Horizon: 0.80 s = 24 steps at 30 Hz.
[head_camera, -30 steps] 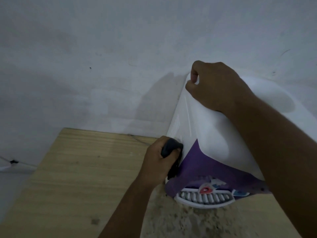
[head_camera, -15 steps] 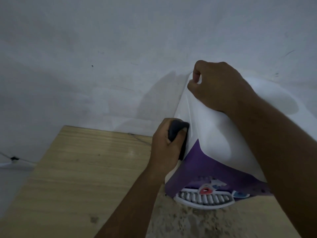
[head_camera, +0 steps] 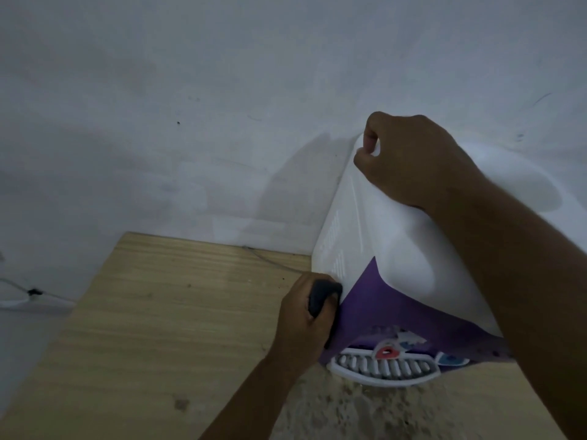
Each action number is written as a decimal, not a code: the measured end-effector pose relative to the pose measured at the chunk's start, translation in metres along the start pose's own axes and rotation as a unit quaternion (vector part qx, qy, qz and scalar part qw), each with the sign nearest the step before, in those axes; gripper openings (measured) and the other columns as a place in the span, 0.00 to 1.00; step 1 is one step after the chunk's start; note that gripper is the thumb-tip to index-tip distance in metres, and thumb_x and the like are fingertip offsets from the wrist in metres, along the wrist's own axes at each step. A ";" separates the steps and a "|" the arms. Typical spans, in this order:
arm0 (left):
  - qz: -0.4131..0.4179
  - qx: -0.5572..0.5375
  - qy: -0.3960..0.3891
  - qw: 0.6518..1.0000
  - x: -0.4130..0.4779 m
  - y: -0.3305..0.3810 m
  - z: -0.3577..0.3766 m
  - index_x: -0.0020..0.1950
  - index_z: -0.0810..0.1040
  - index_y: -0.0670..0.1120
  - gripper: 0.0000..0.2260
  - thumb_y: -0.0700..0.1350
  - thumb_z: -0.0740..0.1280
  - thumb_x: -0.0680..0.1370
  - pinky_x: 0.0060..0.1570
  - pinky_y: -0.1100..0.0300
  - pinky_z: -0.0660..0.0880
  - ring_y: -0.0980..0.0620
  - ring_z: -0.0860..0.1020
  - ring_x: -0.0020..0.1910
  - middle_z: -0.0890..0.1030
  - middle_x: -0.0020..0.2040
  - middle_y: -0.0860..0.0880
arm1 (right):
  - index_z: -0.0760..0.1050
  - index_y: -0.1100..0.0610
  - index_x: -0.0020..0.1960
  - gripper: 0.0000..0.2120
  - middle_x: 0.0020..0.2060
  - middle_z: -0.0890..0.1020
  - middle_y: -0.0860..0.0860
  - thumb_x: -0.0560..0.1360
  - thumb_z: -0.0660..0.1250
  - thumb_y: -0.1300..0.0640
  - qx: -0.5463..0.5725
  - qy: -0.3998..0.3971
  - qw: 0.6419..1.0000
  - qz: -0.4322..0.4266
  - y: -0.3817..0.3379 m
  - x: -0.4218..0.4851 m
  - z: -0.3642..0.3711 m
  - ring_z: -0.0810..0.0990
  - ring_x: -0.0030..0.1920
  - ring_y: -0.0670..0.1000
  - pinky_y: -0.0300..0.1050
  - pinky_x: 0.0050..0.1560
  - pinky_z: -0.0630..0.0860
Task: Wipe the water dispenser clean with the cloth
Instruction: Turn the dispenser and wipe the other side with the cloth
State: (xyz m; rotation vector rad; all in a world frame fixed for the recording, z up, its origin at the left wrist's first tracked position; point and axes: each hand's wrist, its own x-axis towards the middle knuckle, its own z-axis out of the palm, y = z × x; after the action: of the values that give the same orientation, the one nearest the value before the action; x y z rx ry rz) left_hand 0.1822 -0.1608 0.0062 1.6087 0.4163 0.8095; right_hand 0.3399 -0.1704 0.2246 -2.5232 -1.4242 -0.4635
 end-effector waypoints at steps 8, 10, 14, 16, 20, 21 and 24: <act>-0.031 0.052 0.033 0.998 0.046 -0.020 0.012 0.47 0.78 0.49 0.08 0.36 0.64 0.79 0.43 0.66 0.73 0.53 0.78 0.42 0.79 0.42 0.51 | 0.72 0.51 0.48 0.08 0.38 0.75 0.50 0.74 0.60 0.48 0.001 -0.002 1.000 0.018 0.000 0.001 0.001 0.75 0.43 0.56 0.46 0.41 0.69; -0.051 0.078 0.039 0.995 0.059 -0.020 0.014 0.48 0.79 0.46 0.06 0.36 0.64 0.79 0.43 0.72 0.70 0.53 0.77 0.44 0.80 0.45 0.49 | 0.72 0.50 0.47 0.07 0.38 0.76 0.50 0.74 0.60 0.48 0.001 -0.004 1.000 0.017 0.001 0.002 0.002 0.75 0.43 0.56 0.46 0.41 0.68; -0.057 0.067 0.045 0.995 0.058 -0.015 0.015 0.47 0.77 0.46 0.05 0.37 0.64 0.79 0.42 0.69 0.70 0.58 0.76 0.41 0.78 0.42 0.52 | 0.71 0.50 0.47 0.07 0.38 0.76 0.50 0.74 0.60 0.48 0.002 -0.006 1.000 0.016 0.002 0.003 0.002 0.74 0.44 0.56 0.46 0.41 0.68; -0.045 0.030 0.046 0.997 0.046 -0.008 0.014 0.46 0.77 0.49 0.07 0.37 0.65 0.79 0.42 0.69 0.71 0.60 0.76 0.40 0.77 0.41 0.54 | 0.71 0.50 0.47 0.07 0.37 0.75 0.49 0.74 0.60 0.47 0.003 -0.006 1.000 0.015 0.003 0.003 0.003 0.74 0.43 0.56 0.46 0.41 0.68; -0.046 -0.003 0.030 0.999 0.022 0.001 0.007 0.49 0.79 0.48 0.06 0.38 0.65 0.79 0.45 0.63 0.75 0.54 0.79 0.44 0.80 0.43 0.52 | 0.71 0.50 0.47 0.07 0.37 0.74 0.50 0.74 0.60 0.47 0.003 -0.006 1.000 0.011 0.003 0.003 0.003 0.74 0.44 0.56 0.46 0.42 0.68; -0.045 -0.013 0.024 0.999 0.019 0.004 0.005 0.49 0.79 0.49 0.06 0.38 0.65 0.79 0.44 0.61 0.76 0.53 0.80 0.44 0.80 0.43 0.52 | 0.71 0.50 0.47 0.07 0.37 0.75 0.50 0.74 0.60 0.47 0.003 -0.004 1.000 0.008 0.003 0.004 0.002 0.74 0.44 0.56 0.47 0.42 0.68; -0.038 -0.025 0.023 0.999 0.014 0.008 0.004 0.50 0.79 0.51 0.08 0.38 0.65 0.79 0.44 0.60 0.76 0.53 0.80 0.44 0.81 0.43 0.54 | 0.71 0.50 0.47 0.07 0.39 0.76 0.51 0.74 0.60 0.47 0.001 -0.002 1.000 0.005 0.003 0.004 0.003 0.74 0.44 0.56 0.47 0.42 0.68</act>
State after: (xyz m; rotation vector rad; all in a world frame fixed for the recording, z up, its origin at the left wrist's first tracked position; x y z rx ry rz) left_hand 0.1929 -0.1560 0.0180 1.5221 0.4841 0.7951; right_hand 0.3452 -0.1682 0.2235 -2.5293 -1.4118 -0.4551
